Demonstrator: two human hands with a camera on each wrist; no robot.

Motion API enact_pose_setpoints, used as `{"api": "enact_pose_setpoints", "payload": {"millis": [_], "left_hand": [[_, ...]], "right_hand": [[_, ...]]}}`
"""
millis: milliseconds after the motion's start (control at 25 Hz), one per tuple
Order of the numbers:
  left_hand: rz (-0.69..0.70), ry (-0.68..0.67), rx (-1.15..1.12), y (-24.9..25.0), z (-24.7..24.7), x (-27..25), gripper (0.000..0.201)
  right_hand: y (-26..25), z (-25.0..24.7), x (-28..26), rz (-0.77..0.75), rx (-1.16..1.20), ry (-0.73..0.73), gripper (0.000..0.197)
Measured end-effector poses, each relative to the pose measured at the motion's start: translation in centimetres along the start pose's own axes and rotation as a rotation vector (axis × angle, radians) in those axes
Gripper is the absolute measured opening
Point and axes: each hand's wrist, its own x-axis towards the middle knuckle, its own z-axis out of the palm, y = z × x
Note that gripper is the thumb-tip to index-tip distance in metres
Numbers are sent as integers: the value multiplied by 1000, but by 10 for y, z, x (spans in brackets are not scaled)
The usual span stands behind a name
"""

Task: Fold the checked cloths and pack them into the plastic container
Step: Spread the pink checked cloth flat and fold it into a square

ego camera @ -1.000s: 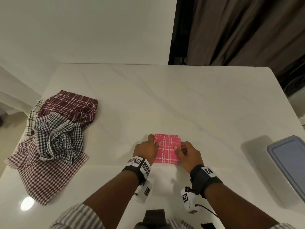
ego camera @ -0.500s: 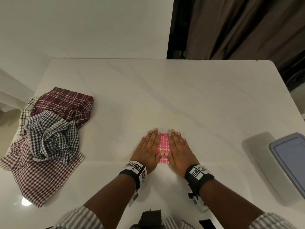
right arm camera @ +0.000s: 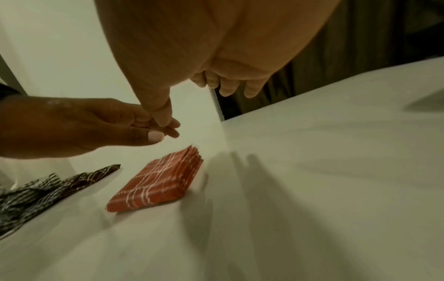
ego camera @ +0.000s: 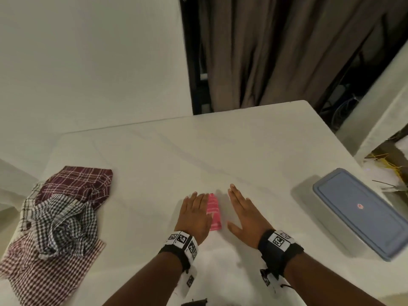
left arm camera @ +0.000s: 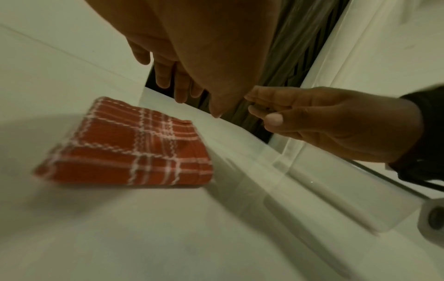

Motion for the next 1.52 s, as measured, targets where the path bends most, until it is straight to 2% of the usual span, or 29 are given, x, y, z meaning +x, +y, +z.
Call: {"api": "enact_pose_setpoints", "payload": {"millis": [160, 240, 280, 400, 520, 760, 960, 1080, 1160, 1280, 1320, 1400, 1520], "left_hand": [[175, 61, -131, 67, -17, 13, 57], [252, 72, -174, 93, -21, 19, 55], [290, 87, -178, 106, -21, 22, 54], [354, 83, -221, 122, -20, 24, 56], [388, 58, -260, 129, -16, 20, 49], [414, 24, -360, 130, -8, 19, 44], [349, -161, -632, 137, -2, 14, 41], [242, -281, -662, 153, 4, 15, 41], [120, -349, -785, 165, 11, 22, 45], [-41, -425, -984, 179, 12, 28, 70], [-67, -434, -995, 183, 10, 27, 74], [-105, -413, -1015, 187, 11, 26, 63], [-236, -317, -1095, 193, 17, 30, 54]], "right_hand": [[64, -62, -88, 155, -46, 251, 76], [103, -96, -139, 315, -145, 341, 76], [120, -114, -167, 438, -189, 335, 79], [154, -137, -220, 737, -219, 169, 97], [154, -128, -238, 847, -190, -1, 90], [89, -101, -202, 736, -347, 3, 62], [52, -78, -174, 630, -408, -33, 53], [41, -71, -169, 581, -400, -59, 57], [40, -71, -170, 553, -416, -111, 62], [47, -87, -170, 459, -446, -122, 56], [50, -94, -170, 412, -440, -117, 50], [60, -110, -171, 320, -410, -89, 43], [80, -135, -184, 288, -205, 92, 55]]}}
